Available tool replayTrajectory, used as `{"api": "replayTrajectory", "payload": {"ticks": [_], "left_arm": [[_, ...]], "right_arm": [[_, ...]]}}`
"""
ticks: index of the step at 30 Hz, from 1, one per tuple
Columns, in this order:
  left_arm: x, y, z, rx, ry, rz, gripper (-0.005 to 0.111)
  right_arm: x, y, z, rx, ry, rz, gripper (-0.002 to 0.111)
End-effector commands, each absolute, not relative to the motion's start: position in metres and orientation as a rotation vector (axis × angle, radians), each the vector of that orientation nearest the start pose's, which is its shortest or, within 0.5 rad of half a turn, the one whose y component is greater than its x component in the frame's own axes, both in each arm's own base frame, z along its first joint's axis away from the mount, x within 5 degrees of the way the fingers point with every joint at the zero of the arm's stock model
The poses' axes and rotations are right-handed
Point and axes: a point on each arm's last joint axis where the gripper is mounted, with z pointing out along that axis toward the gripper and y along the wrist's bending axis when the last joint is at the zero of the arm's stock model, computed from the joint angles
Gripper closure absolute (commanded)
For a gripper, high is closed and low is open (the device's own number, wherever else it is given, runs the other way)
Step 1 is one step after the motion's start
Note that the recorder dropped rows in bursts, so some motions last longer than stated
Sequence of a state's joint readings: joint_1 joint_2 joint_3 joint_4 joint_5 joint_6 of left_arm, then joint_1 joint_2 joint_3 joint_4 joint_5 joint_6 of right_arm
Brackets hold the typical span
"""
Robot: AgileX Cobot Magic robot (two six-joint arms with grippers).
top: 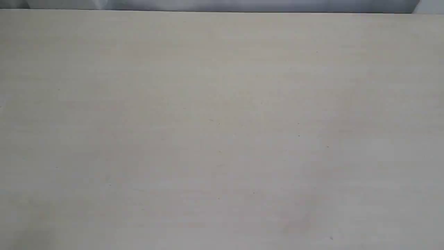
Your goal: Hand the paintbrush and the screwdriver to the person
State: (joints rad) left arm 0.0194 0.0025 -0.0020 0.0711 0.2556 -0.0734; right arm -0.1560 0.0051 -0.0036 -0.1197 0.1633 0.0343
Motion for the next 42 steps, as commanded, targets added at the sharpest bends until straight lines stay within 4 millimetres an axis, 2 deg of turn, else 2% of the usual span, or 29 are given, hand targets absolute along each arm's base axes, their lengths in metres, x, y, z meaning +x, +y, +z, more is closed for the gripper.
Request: {"api": "replayTrajectory", "payload": {"ticks": [1, 23, 42], "left_arm": [[0.055, 0.002, 0.191, -0.030, 1.732, 0.016, 0.107], [0.055, 0.002, 0.191, -0.031, 1.733, 0.015, 0.107], [0.055, 0.002, 0.191, -0.031, 1.733, 0.015, 0.107]], "right_arm": [[0.055, -0.011, 0.195, 0.083, 1.682, -0.204, 0.104], [0.052, -0.012, 0.182, 0.079, 1.829, -0.218, 0.104], [0.052, -0.012, 0.182, 0.103, 1.833, -0.200, 0.104]]}}
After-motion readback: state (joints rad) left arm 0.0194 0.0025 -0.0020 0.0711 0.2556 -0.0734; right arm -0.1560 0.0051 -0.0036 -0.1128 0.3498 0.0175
